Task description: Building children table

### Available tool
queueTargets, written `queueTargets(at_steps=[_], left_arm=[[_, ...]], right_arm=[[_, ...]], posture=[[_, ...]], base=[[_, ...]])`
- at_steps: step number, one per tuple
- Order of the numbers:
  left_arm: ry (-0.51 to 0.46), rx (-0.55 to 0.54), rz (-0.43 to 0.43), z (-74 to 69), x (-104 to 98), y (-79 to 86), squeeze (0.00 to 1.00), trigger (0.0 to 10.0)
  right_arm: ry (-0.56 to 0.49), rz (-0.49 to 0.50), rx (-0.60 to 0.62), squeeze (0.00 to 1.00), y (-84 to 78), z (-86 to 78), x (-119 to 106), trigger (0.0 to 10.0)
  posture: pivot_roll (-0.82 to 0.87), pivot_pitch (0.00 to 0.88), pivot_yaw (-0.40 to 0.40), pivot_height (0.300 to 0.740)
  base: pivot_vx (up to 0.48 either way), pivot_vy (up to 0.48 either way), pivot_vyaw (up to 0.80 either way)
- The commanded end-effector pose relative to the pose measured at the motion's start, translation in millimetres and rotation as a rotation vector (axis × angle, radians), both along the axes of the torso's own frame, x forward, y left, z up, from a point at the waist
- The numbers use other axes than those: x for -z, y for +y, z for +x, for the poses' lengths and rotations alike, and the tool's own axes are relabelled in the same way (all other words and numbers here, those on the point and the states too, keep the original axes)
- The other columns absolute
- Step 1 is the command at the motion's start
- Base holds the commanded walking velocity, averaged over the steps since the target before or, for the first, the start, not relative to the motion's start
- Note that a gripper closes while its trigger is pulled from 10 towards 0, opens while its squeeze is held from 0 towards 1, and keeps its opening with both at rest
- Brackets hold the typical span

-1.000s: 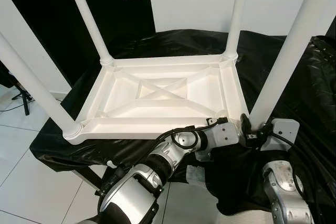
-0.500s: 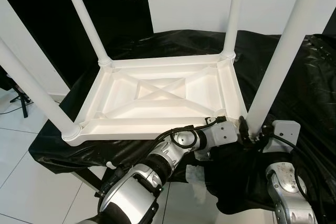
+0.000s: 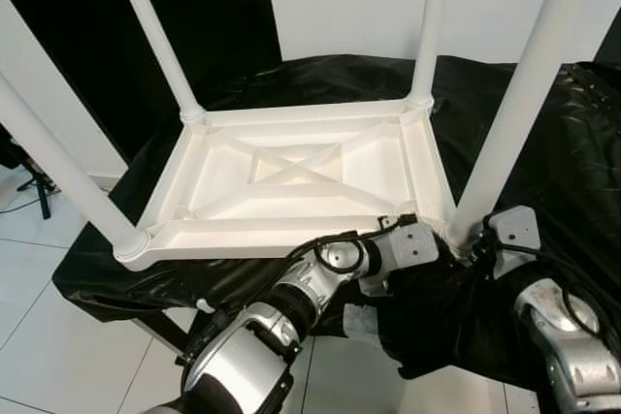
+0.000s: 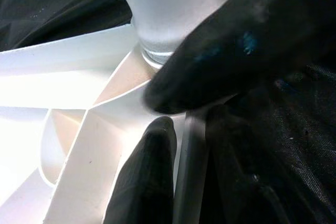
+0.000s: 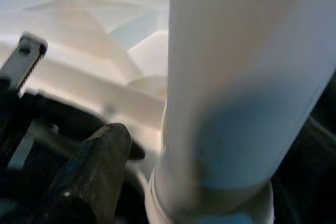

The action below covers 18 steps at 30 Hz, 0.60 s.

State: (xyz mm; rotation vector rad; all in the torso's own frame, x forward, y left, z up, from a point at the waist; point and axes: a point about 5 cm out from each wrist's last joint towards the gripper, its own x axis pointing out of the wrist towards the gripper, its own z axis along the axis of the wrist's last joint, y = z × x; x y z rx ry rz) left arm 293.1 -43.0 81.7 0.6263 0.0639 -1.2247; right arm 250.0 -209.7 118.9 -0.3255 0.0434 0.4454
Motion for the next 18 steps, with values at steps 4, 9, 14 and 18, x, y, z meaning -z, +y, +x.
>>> queueTargets(at_steps=[4, 9, 14, 18], left_arm=[[0.15, -0.1, 0.145, -21.1, 51, 15.2, 0.0, 10.0], [0.15, -0.105, 0.151, -21.2, 52, 17.9, 0.0, 10.0], [0.15, -0.103, 0.152, -21.8, 53, 17.9, 0.0, 10.0], [0.151, -0.1, 0.152, -22.5, 53, 17.5, 0.0, 10.0]], right_arm=[[0.018, -0.008, -0.034, 0.0, -4.7, 4.5, 1, 0.0], [0.016, -0.007, -0.024, 0.0, -9.6, 7.2, -2, 0.0], [0.024, -0.002, -0.022, 0.0, -7.6, 5.2, -1, 0.0], [0.026, 0.007, -0.016, 0.0, -4.1, 2.1, 2, 0.0]], posture=[[0.03, 0.0, 0.083, 0.74], [0.03, 0.0, 0.085, 0.74], [0.03, 0.0, 0.085, 0.74], [0.03, 0.0, 0.085, 0.74]], base=[[0.0, 0.0, 0.0], [0.0, 0.0, 0.0], [0.0, 0.0, 0.0], [0.0, 0.0, 0.0]])
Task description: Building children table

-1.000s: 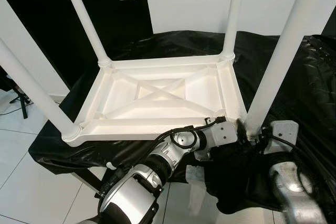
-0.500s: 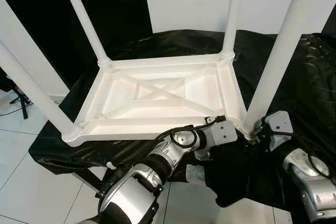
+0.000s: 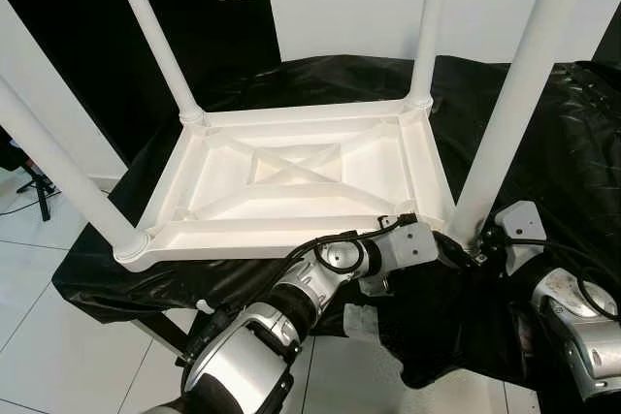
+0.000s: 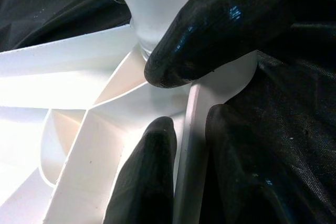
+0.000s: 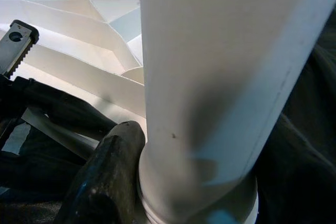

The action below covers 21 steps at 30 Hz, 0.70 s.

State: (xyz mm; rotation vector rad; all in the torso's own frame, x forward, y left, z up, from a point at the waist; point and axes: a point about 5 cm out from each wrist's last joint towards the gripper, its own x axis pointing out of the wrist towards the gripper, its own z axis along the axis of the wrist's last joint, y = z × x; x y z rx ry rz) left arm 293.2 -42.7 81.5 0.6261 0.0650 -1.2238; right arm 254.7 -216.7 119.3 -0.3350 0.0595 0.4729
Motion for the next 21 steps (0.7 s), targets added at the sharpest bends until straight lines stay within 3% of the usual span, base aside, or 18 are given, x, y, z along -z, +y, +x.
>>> queueTargets(at_steps=[1, 3, 4, 6, 8, 14, 21], left_arm=[[0.15, -0.097, 0.148, -23.0, 53, 15.8, 0.0, 10.0], [0.148, -0.09, 0.146, -23.8, 52, 13.9, 0.0, 10.0], [0.148, -0.09, 0.146, -23.8, 52, 13.9, 0.0, 10.0], [0.147, -0.087, 0.145, -24.2, 52, 13.5, 0.0, 10.0], [0.147, -0.087, 0.145, -24.5, 52, 13.3, 0.0, 10.0], [0.149, -0.086, 0.145, -25.2, 53, 13.0, 0.0, 10.0], [0.152, -0.096, 0.145, -24.7, 53, 14.4, 0.0, 10.0]], right_arm=[[-0.043, 0.075, 0.136, 0.0, 6.8, -6.4, 3, 0.0], [-0.11, 0.181, 0.397, 0.0, 19.2, -21.6, 8, 0.0], [-0.11, 0.181, 0.397, 0.0, 19.2, -21.6, 8, 0.0], [-0.122, 0.232, 0.538, 0.0, 22.6, -28.3, 12, 0.0], [-0.138, 0.246, 0.593, 0.0, 22.0, -28.6, 12, 0.0], [-0.181, 0.245, 0.643, 0.0, 16.1, -26.5, 7, 0.0], [-0.173, 0.243, 0.631, 0.0, 19.8, -25.0, 7, 0.0]], posture=[[0.03, 0.0, 0.083, 0.74], [0.02, 0.0, 0.084, 0.74], [0.02, 0.0, 0.084, 0.74], [0.02, 0.0, 0.082, 0.74], [0.02, 0.0, 0.083, 0.74], [0.03, 0.0, 0.079, 0.74], [0.03, 0.0, 0.073, 0.74]], base=[[0.0, 0.0, 0.0], [0.0, 0.0, 0.0], [0.0, 0.0, 0.0], [0.0, 0.0, 0.0], [0.0, 0.0, 0.0], [0.0, 0.0, 0.0], [0.0, 0.0, 0.0]])
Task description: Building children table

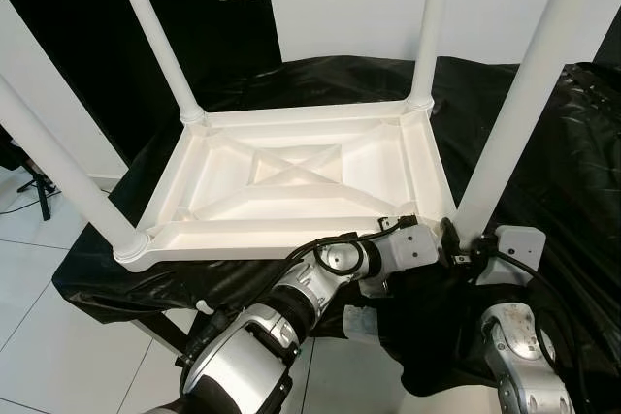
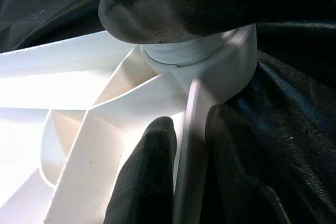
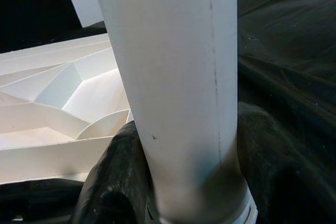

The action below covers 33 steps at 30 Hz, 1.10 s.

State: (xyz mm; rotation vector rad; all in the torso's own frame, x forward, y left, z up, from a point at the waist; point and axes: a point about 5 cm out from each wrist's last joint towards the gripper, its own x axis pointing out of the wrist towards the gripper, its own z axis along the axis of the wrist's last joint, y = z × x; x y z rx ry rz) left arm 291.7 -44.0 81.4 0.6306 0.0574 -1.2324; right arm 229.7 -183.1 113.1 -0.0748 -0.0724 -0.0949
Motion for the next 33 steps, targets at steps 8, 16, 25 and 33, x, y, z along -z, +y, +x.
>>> queueTargets(at_steps=[8, 16, 25, 33], left_arm=[[0.155, -0.111, 0.142, -23.0, 53, 14.5, 0.0, 10.0], [0.151, -0.108, 0.139, -22.4, 51, 12.9, 0.0, 10.0], [0.153, -0.114, 0.137, -22.1, 51, 13.2, 0.0, 10.0], [0.154, -0.116, 0.138, -21.8, 51, 14.3, 0.0, 10.0]], right_arm=[[0.019, -0.028, -0.048, 1.0, -0.4, 3.1, -1, 10.0], [-0.022, -0.137, -0.25, 0.0, -12.0, 15.8, -20, 10.0], [0.133, -0.172, -0.57, 0.0, 0.9, 9.4, -7, 10.0], [0.212, -0.231, -0.622, 0.0, 2.9, 14.4, 1, 0.0]], posture=[[0.03, 0.0, 0.072, 0.74], [0.02, 0.0, 0.073, 0.74], [0.03, 0.0, 0.067, 0.74], [0.03, 0.0, 0.071, 0.74]], base=[[0.0, 0.0, 0.0], [0.0, 0.0, 0.0], [0.0, 0.0, 0.0], [0.0, 0.0, 0.0]])
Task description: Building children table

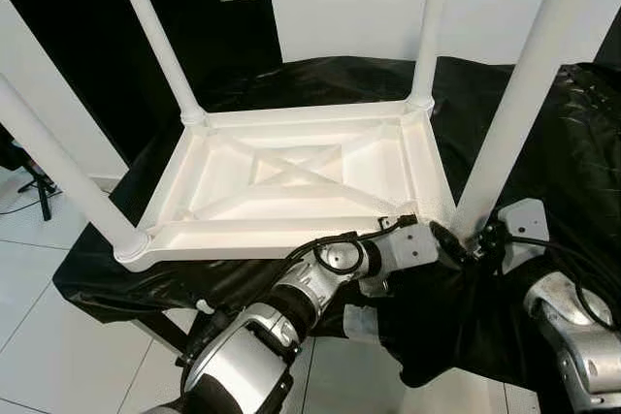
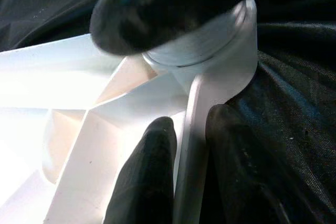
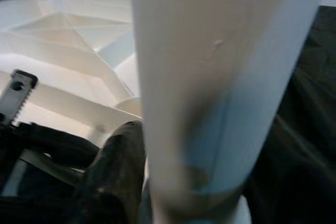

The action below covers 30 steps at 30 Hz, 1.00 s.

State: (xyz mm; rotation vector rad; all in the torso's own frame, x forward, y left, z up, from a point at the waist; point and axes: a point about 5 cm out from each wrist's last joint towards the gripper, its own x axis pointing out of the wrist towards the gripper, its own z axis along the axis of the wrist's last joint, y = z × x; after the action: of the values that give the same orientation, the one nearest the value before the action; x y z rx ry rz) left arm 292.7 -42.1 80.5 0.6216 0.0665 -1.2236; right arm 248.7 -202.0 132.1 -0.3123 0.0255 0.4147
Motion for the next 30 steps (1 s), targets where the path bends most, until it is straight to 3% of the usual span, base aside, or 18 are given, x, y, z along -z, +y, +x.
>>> queueTargets(at_steps=[1, 10, 11, 12, 14, 15, 17, 19, 23, 29, 30], left_arm=[[0.146, -0.103, 0.141, -22.9, 51, 12.5, 0.0, 10.0], [0.144, -0.102, 0.142, -22.6, 51, 12.9, 0.0, 10.0], [0.143, -0.098, 0.145, -22.6, 51, 12.9, 0.0, 10.0], [0.143, -0.098, 0.145, -22.6, 51, 12.9, 0.0, 10.0], [0.139, -0.097, 0.146, -22.0, 50, 13.1, 0.0, 10.0], [0.139, -0.097, 0.146, -22.0, 50, 13.1, 0.0, 10.0], [0.138, -0.101, 0.145, -21.0, 50, 13.9, 0.0, 10.0], [0.138, -0.101, 0.145, -21.0, 50, 13.9, 0.0, 10.0], [0.139, -0.097, 0.155, -21.8, 52, 17.3, 0.0, 10.0], [0.137, -0.091, 0.157, -21.7, 51, 16.4, 0.0, 10.0], [0.135, -0.089, 0.156, -21.3, 50, 15.4, 0.0, 10.0]], right_arm=[[0.108, -0.004, -0.115, 0.0, 20.5, -5.1, 20, 0.0], [0.121, -0.004, -0.104, 0.0, 16.6, -6.2, 21, 0.0], [0.09, 0.045, -0.007, 0.0, 17.1, -6.3, 21, 0.0], [0.09, 0.045, -0.007, 0.0, 17.1, -6.3, 21, 0.0], [-0.003, 0.121, 0.272, 0.0, 12.7, -14.2, 25, 0.0], [-0.003, 0.121, 0.272, 0.0, 12.7, -14.2, 25, 0.0], [-0.062, 0.149, 0.434, 0.0, 8.1, -21.3, 26, 0.0], [-0.062, 0.149, 0.434, 0.0, 8.1, -21.3, 26, 0.0], [-0.158, 0.191, 0.587, 0.0, 7.9, -18.1, 15, 0.0], [-0.183, 0.222, 0.59, 0.0, 11.0, -12.9, 10, 0.0], [-0.185, 0.219, 0.565, 0.0, 15.4, -11.8, 10, 1.2]], posture=[[0.03, 0.0, 0.071, 0.74], [0.03, 0.0, 0.075, 0.74], [0.02, 0.0, 0.08, 0.74], [0.02, 0.0, 0.08, 0.74], [0.04, 0.0, 0.08, 0.74], [0.04, 0.0, 0.08, 0.74], [0.04, 0.0, 0.081, 0.74], [0.04, 0.0, 0.081, 0.74], [0.04, 0.0, 0.089, 0.74], [0.03, 0.0, 0.09, 0.74], [0.04, 0.0, 0.088, 0.74]], base=[[0.0, 0.0, 0.0], [0.0, 0.0, 0.0], [0.0, 0.0, 0.0], [0.0, 0.0, 0.0], [0.0, 0.0, 0.0], [0.0, 0.0, 0.0], [0.0, 0.0, 0.0], [0.0, 0.0, 0.0], [0.0, 0.0, 0.0], [0.0, 0.0, 0.0], [0.0, 0.0, 0.0]])
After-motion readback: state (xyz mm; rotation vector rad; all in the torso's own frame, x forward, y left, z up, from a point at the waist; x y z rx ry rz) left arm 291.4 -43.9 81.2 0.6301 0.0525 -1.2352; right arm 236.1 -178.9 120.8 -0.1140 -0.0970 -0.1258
